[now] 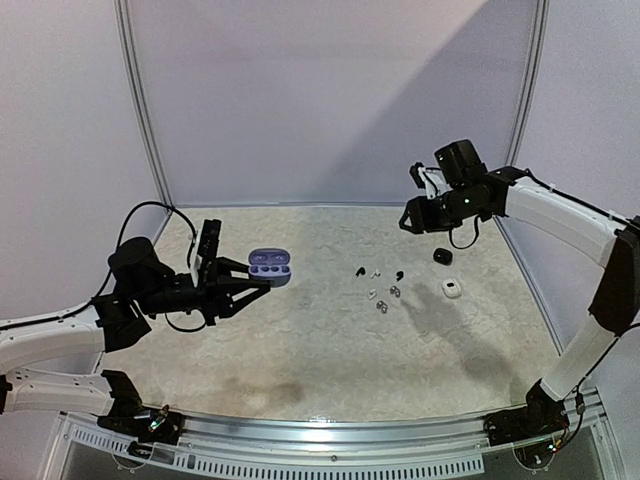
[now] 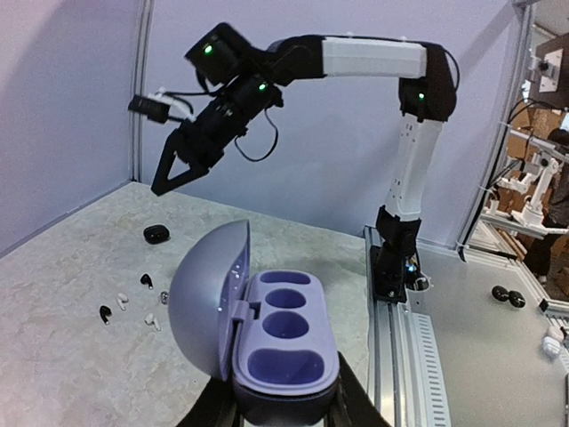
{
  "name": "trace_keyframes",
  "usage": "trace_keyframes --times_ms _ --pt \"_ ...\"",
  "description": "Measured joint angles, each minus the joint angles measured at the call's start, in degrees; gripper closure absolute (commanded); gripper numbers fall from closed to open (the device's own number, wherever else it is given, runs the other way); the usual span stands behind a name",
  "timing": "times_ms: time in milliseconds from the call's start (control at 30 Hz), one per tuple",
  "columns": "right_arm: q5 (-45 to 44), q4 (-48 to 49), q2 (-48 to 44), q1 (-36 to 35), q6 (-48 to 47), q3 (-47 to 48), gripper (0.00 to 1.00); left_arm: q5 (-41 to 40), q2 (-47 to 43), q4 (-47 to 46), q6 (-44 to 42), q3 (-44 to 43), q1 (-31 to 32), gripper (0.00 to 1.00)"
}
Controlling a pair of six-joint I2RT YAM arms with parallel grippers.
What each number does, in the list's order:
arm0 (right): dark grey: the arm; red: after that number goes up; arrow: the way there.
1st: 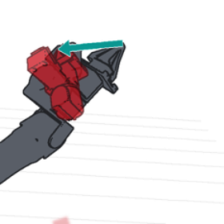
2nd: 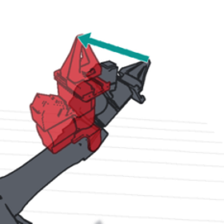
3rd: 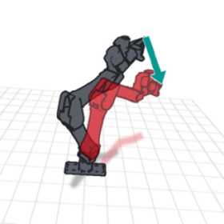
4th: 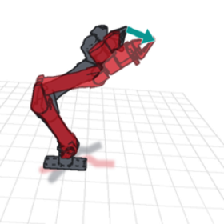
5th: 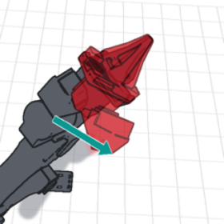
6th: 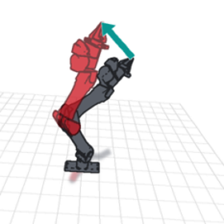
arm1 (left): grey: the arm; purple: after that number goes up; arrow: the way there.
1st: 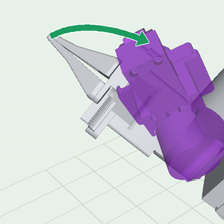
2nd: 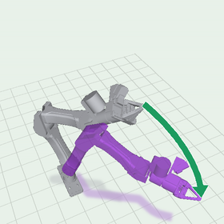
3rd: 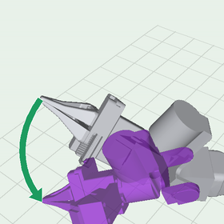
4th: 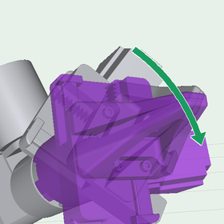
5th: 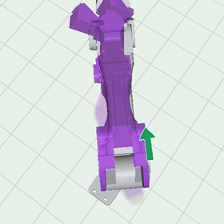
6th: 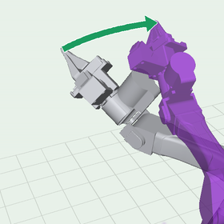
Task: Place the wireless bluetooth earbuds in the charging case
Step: Move the left earbud to the center of the board.
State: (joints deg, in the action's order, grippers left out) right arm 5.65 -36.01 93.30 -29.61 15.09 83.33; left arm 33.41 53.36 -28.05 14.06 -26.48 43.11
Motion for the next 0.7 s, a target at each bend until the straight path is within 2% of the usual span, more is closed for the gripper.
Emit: trace_keyframes --times_ms 433,700 --pt "2.5 -4.7 14.4 4.1 -15.3 -0.2 0.59 10.0 5.2 -2.1 -13.6 0.2 -0.2 1.00" --pt "4.2 -6.4 19.0 4.6 -21.6 0.3 0.63 12.7 6.6 -2.6 -16.1 0.2 -0.2 1.00"
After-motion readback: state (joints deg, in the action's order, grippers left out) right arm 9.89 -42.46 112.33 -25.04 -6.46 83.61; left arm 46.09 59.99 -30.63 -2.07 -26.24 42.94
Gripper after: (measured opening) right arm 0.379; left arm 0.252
